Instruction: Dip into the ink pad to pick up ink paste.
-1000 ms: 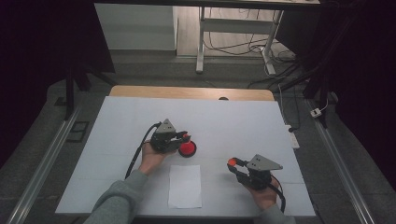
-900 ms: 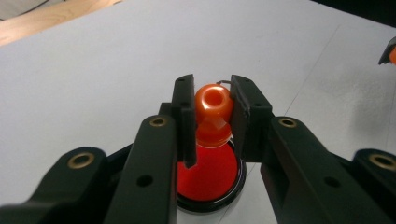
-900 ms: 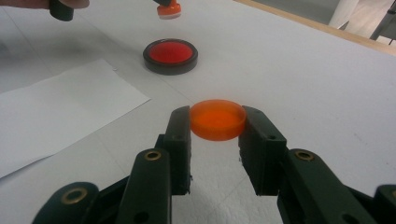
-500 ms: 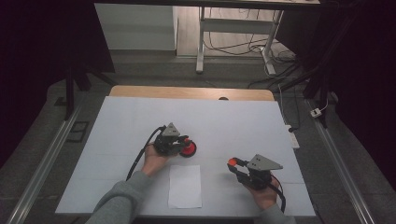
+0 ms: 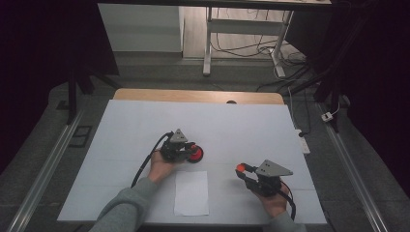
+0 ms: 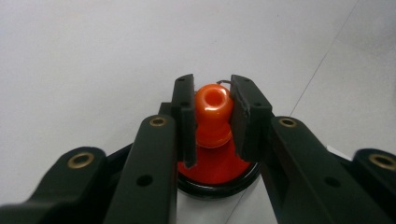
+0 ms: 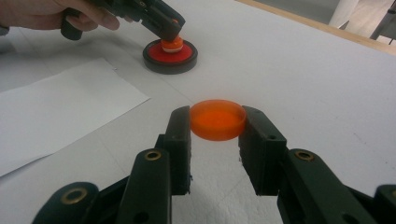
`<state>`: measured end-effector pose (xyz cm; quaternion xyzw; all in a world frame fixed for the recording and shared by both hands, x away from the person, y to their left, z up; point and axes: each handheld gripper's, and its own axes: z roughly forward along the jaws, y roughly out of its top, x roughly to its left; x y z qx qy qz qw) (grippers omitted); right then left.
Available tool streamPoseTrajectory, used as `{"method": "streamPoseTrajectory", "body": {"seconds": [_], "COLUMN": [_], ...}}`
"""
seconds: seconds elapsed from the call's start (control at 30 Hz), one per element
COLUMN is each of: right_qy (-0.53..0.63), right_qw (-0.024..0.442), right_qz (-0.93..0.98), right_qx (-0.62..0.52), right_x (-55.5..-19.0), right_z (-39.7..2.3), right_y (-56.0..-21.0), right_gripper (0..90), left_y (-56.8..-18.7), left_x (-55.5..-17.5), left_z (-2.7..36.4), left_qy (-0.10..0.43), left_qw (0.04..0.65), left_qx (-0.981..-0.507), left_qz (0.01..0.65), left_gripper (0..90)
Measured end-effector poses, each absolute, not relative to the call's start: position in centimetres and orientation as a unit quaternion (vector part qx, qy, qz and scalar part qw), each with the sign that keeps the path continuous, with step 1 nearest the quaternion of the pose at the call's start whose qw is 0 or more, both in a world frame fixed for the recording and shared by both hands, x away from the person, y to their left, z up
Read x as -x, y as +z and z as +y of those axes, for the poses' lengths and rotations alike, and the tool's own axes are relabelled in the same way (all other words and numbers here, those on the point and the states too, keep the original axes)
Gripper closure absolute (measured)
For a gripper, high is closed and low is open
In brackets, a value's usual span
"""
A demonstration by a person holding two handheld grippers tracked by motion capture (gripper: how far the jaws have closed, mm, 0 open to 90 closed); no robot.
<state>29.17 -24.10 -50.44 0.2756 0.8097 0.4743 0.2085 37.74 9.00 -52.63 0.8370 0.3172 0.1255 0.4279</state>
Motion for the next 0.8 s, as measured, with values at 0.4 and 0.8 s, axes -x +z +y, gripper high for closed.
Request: {"method": "streamPoseTrajectory", "body": {"seconds": [0.4,0.8], "right_qy": [0.475,0.474], "right_qw": [0.210,0.210], "right_qz": [0.809,0.810], "right_qx": [-0.274,-0.274], "right_x": [-29.15,-29.06], "right_z": [-24.11,-23.94], "right_y": [-50.38,-50.41], "right_gripper": [64.5,64.5], "left_y": [-52.77,-52.93], "left_x": [-37.52,-36.98], "left_z": [8.64,8.21], "left_qy": [0.134,0.156], "left_qw": [0.420,0.412], "left_qx": [-0.841,-0.840], "left_qz": [0.315,0.317], "left_gripper": [72.6,72.9]}}
